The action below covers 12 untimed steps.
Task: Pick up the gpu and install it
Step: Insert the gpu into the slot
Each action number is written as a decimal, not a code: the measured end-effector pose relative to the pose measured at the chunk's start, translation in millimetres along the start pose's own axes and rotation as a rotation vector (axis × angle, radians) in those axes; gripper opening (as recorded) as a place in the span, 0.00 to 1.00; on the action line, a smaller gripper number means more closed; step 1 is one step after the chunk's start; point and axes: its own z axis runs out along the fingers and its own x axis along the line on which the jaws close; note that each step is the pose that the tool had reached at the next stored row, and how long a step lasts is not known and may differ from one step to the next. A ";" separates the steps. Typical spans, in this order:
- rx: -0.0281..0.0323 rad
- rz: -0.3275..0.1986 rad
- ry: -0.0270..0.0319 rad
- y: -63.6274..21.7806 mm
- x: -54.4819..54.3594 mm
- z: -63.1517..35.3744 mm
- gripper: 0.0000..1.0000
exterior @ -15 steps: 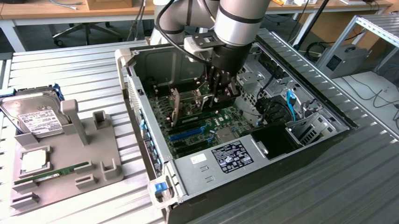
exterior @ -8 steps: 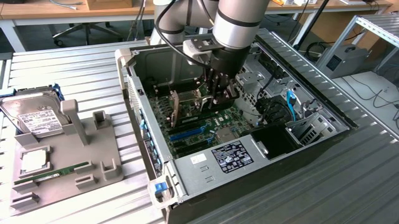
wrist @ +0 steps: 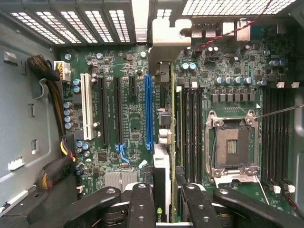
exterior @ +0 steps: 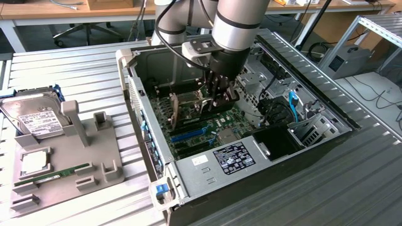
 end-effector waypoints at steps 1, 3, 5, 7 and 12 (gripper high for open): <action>0.0000 0.000 0.0000 0.6 0.4 0.0 0.27; 0.0000 -0.001 -0.0001 2.3 1.7 0.0 0.27; -0.0001 -0.002 0.0000 3.6 2.5 0.0 0.27; 0.0000 -0.002 0.0000 6.0 3.5 -0.1 0.27; 0.0000 -0.003 -0.0002 9.7 4.2 0.4 0.27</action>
